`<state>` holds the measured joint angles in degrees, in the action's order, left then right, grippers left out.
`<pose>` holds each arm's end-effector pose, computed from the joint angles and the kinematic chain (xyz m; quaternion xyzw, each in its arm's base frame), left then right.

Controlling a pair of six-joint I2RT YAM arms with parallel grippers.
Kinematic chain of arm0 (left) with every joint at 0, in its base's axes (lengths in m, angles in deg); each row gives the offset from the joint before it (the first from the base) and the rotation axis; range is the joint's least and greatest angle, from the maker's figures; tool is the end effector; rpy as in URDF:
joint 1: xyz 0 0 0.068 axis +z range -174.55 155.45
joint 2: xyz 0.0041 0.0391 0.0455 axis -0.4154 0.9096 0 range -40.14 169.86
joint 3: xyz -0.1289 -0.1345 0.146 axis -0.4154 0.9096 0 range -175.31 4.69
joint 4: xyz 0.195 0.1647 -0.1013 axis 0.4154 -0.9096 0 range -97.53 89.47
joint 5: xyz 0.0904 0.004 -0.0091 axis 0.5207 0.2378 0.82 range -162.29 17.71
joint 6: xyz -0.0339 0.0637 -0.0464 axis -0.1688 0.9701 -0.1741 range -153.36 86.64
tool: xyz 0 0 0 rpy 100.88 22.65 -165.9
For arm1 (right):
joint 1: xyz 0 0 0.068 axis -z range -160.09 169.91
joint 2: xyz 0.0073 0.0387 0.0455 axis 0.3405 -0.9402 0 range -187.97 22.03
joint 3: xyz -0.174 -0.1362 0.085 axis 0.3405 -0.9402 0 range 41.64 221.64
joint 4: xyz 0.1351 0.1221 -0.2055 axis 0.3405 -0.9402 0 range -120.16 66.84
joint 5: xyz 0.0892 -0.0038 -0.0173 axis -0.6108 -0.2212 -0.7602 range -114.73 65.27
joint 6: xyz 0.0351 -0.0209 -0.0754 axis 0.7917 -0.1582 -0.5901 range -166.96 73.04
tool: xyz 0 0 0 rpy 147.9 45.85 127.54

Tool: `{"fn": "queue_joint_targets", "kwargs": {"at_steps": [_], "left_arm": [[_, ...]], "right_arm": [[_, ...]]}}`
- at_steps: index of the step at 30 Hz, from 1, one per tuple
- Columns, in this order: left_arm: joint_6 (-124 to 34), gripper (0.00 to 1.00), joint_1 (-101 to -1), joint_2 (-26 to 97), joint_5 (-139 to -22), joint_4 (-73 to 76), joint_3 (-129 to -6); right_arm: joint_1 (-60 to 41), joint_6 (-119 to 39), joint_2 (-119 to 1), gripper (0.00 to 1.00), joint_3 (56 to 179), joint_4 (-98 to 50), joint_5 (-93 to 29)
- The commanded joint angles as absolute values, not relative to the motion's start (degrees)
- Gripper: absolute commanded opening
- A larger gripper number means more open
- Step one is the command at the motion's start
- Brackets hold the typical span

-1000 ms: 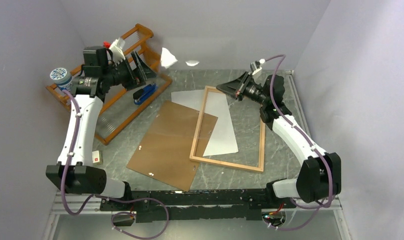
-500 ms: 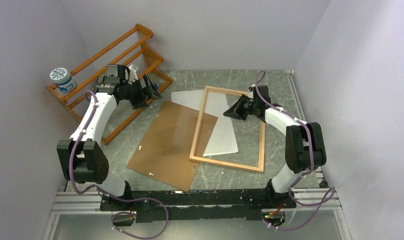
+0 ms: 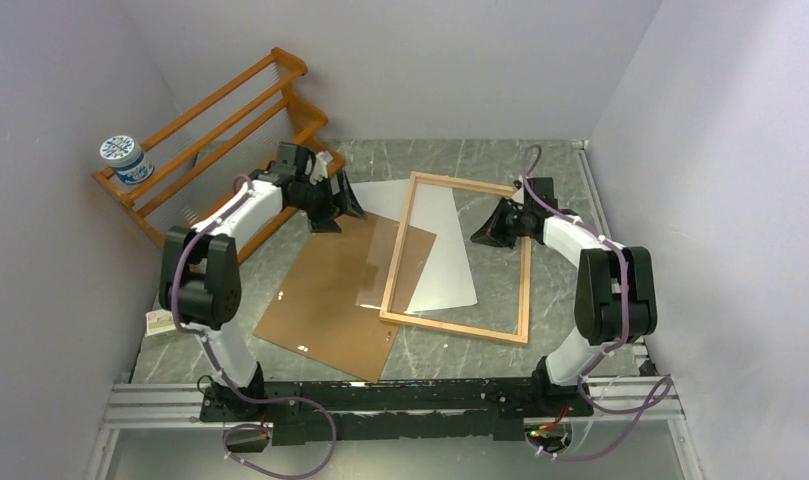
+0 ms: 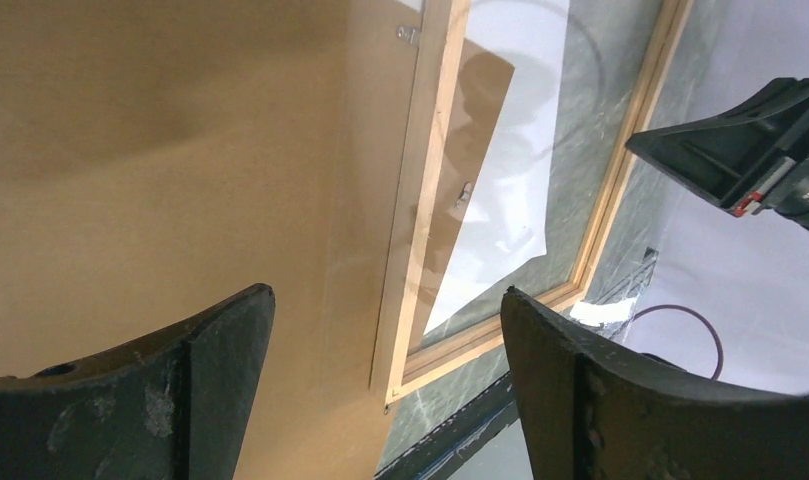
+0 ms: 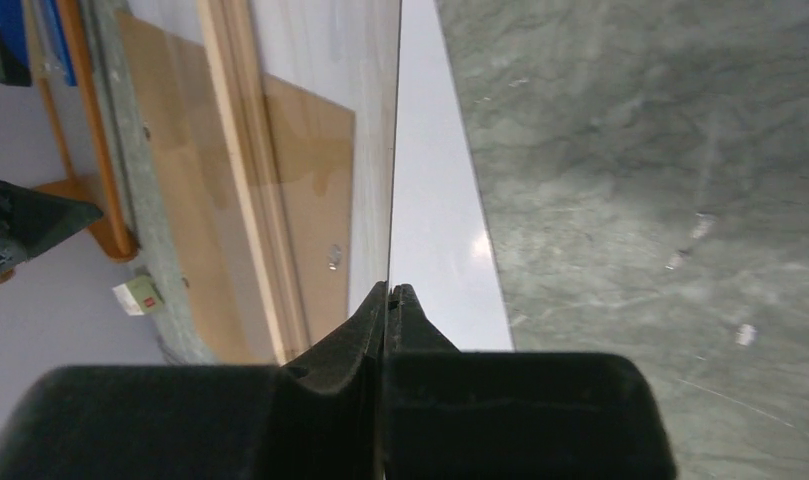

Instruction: Put the photo into the frame

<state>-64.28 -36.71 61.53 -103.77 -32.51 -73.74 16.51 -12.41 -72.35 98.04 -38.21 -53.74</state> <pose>0.3890 -0.1243 0.1745 -0.0697 0.9194 -0.3465 0.1725 0.3598 0.0580 0.1153 0.1700 0.9058 0.3244 0.2130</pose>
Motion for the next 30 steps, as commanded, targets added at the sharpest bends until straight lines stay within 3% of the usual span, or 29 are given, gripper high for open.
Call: {"fn": "queue_joint_targets", "kwargs": {"at_steps": [1, 9, 15, 30], "left_arm": [[-65.4, 0.88, -39.6, 64.5, -103.3, -28.7, -76.0], [-65.1, 0.87, -42.6, 73.6, -102.1, -28.8, -81.0], [-63.9, 0.8, -44.0, 79.3, -103.8, -31.0, -85.4], [-61.6, 0.68, -48.4, 82.6, -102.6, -31.5, -88.4]], "right_arm": [[18.7, -19.1, -69.2, 0.0, 95.5, -38.0, -54.3], [23.4, -22.8, -67.0, 0.0, 90.4, -32.3, -60.1], [25.1, -26.3, -67.2, 0.0, 91.3, -34.5, -59.5], [25.9, -28.7, -65.0, 0.0, 92.1, -36.6, -56.7]]}}
